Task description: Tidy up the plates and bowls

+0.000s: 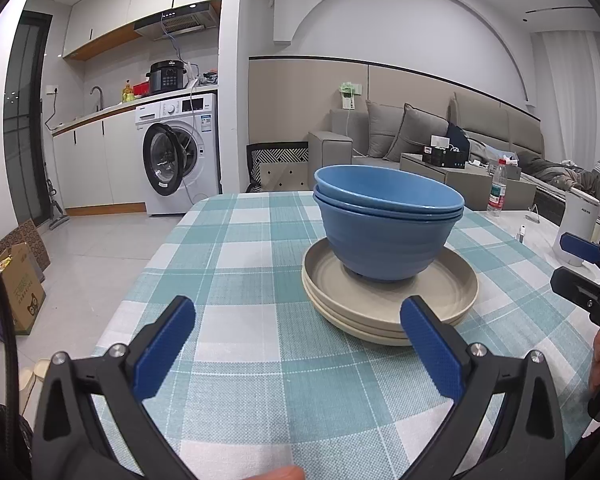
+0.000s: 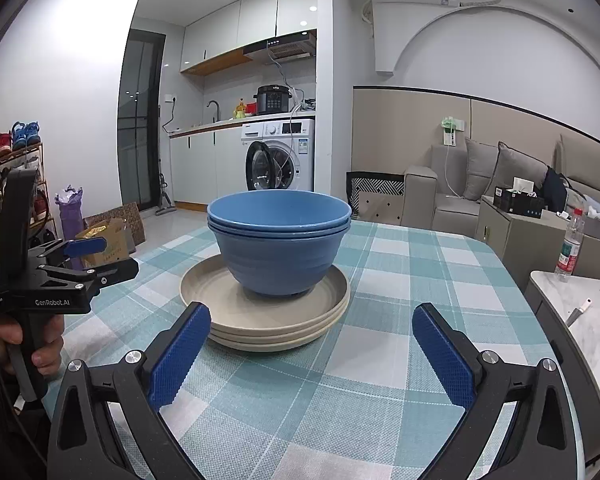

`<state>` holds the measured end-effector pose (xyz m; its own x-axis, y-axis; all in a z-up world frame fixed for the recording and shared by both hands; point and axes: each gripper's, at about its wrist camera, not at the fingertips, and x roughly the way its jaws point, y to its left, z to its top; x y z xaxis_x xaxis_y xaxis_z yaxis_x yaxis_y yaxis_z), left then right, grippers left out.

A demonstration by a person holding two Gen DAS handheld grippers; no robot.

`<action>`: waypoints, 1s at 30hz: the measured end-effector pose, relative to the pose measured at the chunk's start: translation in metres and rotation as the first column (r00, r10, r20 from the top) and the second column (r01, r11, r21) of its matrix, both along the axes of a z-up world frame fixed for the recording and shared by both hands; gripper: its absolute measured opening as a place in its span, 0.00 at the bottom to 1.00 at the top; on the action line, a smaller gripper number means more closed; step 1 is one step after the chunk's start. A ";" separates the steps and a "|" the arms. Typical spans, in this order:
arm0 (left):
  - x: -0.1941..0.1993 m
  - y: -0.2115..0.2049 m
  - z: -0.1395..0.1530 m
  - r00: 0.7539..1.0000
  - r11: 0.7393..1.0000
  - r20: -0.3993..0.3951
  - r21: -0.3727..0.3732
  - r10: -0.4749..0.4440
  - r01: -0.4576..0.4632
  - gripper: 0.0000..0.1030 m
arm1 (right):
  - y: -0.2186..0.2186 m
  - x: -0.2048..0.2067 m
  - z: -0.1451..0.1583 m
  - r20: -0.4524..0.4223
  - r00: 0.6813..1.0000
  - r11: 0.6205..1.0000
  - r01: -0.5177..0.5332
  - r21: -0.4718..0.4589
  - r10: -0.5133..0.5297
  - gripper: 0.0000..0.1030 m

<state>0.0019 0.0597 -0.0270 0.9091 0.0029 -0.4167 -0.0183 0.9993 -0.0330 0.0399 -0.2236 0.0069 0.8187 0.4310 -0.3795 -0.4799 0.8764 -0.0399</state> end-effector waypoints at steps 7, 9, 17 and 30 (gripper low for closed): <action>0.000 -0.001 0.001 1.000 1.000 -0.004 0.003 -0.002 0.002 1.00 | -0.001 -0.001 0.001 0.007 1.000 1.000 0.001 0.003 -0.001 1.00; 0.000 0.000 0.001 1.000 1.000 -0.003 0.003 -0.002 0.002 1.00 | -0.001 -0.001 0.001 0.006 1.000 1.000 0.000 0.006 -0.001 1.00; 0.000 0.000 0.001 1.000 1.000 -0.006 0.002 0.001 -0.001 1.00 | -0.003 -0.001 0.001 0.008 1.000 1.000 -0.003 0.007 0.003 1.00; 0.000 0.001 0.001 1.000 1.000 -0.003 0.002 0.002 -0.002 1.00 | -0.003 -0.001 0.001 0.007 1.000 1.000 -0.001 0.007 0.001 1.00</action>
<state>0.0015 0.0611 -0.0261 0.9079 0.0058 -0.4192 -0.0207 0.9993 -0.0309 0.0387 -0.2262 0.0077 0.8208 0.4344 -0.3708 -0.4803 0.8763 -0.0366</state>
